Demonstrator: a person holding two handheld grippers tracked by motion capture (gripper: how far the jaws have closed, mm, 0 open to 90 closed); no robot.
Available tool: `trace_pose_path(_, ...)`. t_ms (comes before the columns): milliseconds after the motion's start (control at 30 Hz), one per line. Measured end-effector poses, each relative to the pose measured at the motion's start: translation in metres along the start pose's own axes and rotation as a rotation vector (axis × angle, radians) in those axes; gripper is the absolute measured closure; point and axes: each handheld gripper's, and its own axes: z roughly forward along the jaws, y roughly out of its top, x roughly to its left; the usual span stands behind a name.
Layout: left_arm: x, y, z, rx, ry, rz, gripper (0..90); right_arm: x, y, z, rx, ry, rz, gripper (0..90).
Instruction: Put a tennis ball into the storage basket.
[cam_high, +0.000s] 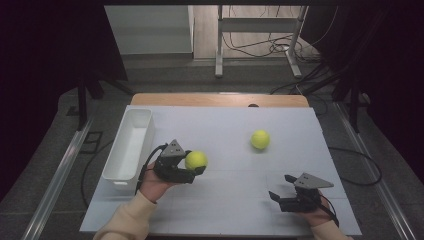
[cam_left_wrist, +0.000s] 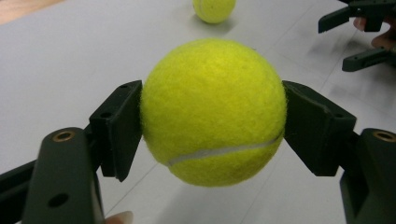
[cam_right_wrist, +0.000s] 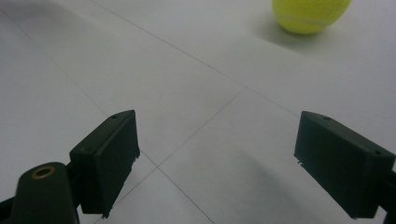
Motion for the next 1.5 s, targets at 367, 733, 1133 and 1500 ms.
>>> trace_pose_path(367, 0.003, 0.006, -0.007, -0.032, 0.010, -0.005, 26.1, 0.000, 0.000, 0.000, 0.001, 0.000, 0.000, 14.0)
trace_pose_path(733, 0.004, 0.013, -0.013, -0.068, 0.019, -0.005, 26.1, 0.000, 0.000, 0.001, 0.000, -0.002, 0.002, 14.0)
trace_pose_path(1133, 0.005, 0.019, -0.021, -0.108, 0.031, -0.005, 26.1, 0.000, 0.000, 0.001, -0.001, -0.001, 0.000, 14.0)
trace_pose_path(1500, 0.012, 0.022, -0.026, -0.128, 0.042, -0.019, 26.1, 0.000, 0.000, 0.001, 0.004, -0.005, -0.003, 14.0)
